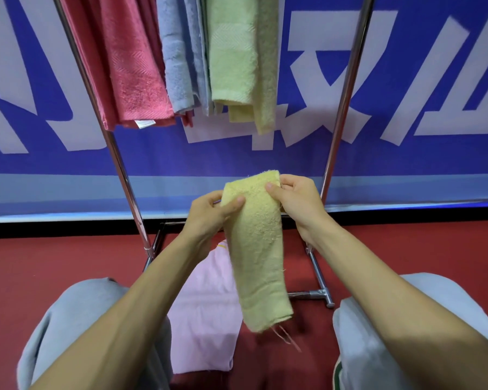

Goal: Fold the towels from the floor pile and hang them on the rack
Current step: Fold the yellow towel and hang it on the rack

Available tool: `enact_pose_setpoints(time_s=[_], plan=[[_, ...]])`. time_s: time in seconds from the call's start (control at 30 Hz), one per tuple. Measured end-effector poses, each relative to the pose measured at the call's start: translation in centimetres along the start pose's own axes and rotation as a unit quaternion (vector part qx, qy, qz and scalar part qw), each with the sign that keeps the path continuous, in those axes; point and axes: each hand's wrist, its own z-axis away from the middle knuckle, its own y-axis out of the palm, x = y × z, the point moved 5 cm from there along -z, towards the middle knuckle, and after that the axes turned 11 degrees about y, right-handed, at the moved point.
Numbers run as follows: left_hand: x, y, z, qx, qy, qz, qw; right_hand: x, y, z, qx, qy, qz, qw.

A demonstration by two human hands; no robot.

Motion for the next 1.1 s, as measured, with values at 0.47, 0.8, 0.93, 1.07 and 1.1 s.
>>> enact_pose_setpoints(time_s=[0.47, 0.8, 0.93, 1.07, 1.1], plan=[[-6.7, 0.0, -1.8, 0.094, 0.138, -0.139, 0.976, 2.0, -2.8, 1.4, -0.024, 0.021, 0.105, 0.994], [-16.4, 4.4, -1.1, 0.224, 0.17, -0.176, 0.943, 10.6, -2.2, 0.3, 0.089, -0.008, 0.076, 0.993], [-20.2, 4.9, -1.3, 0.223, 0.185, -0.216, 0.932, 12.4, -2.2, 1.2, 0.235, 0.033, 0.066, 0.969], [-23.2, 5.3, -1.6, 0.22, 0.181, -0.215, 0.934, 15.9, -3.7, 2.6, 0.293, 0.018, 0.036, 0.955], [-23.9, 5.4, -1.9, 0.215, 0.177, -0.205, 0.938, 16.9, -4.1, 2.9, 0.299, 0.003, 0.038, 0.953]])
